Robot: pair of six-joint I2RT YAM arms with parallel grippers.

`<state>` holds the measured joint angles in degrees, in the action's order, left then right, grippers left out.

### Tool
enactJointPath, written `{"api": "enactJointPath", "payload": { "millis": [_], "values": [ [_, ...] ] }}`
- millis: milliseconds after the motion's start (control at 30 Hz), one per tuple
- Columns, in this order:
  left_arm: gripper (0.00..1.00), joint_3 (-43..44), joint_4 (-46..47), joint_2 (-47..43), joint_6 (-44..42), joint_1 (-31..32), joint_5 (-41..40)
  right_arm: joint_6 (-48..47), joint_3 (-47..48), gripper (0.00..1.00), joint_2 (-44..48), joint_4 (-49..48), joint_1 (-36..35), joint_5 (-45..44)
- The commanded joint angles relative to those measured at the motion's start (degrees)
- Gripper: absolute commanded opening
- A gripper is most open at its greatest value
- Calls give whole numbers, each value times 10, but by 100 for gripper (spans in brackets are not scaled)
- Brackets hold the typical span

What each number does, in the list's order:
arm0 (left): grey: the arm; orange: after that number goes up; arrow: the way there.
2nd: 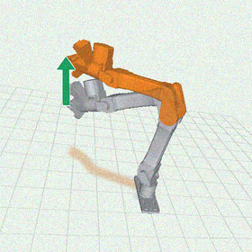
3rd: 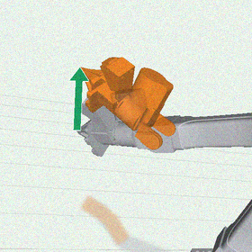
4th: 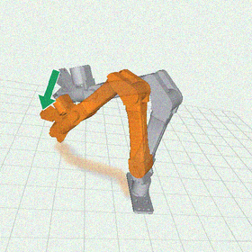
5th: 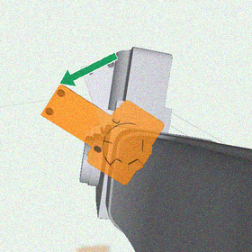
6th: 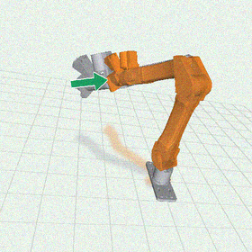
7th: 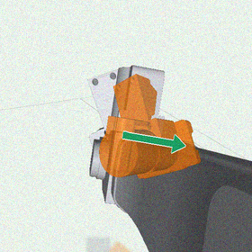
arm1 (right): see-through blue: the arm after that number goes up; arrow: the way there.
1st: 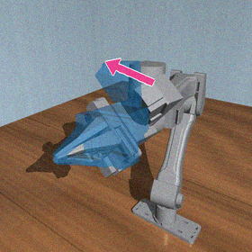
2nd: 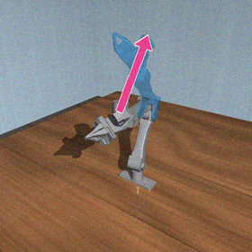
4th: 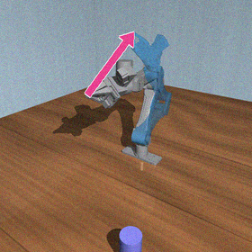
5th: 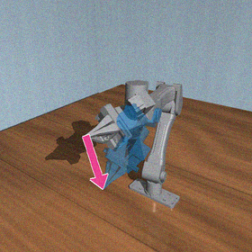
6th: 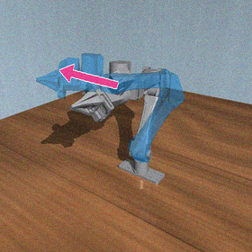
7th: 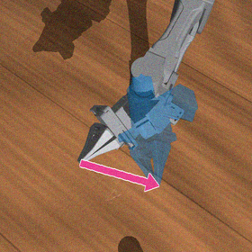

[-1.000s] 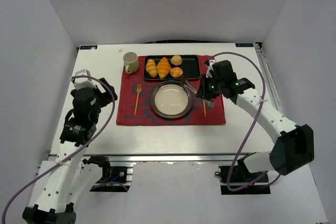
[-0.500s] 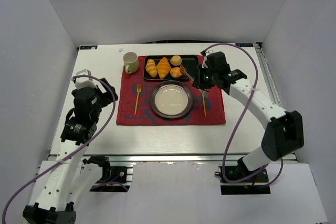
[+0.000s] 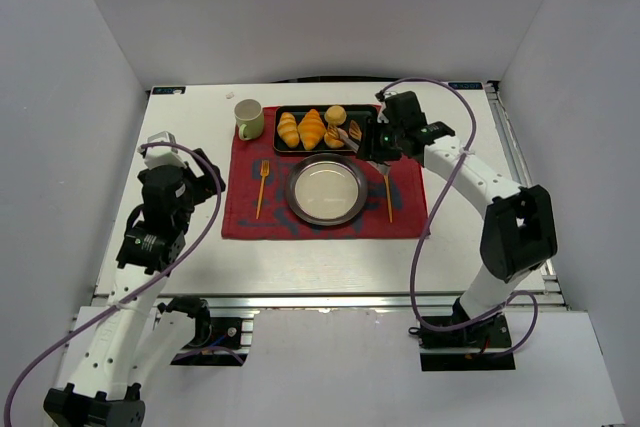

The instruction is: Place the bread

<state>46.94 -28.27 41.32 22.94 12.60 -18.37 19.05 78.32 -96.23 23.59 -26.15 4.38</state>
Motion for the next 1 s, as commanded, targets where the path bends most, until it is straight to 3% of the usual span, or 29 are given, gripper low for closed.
{"api": "enactJointPath", "payload": {
  "millis": [0,567,833,967],
  "values": [
    [98,1,1,0,-8,2,1,-4,26,55,-8,-28,4,9],
    [98,7,-6,3,-19,2,-11,-24,32,57,-75,-21,4,27],
    [98,9,-6,8,-20,2,-11,-25,43,20,-79,-18,4,28],
    [98,8,-7,7,-19,2,-11,-23,51,15,-59,-14,4,20]
  ]
}}
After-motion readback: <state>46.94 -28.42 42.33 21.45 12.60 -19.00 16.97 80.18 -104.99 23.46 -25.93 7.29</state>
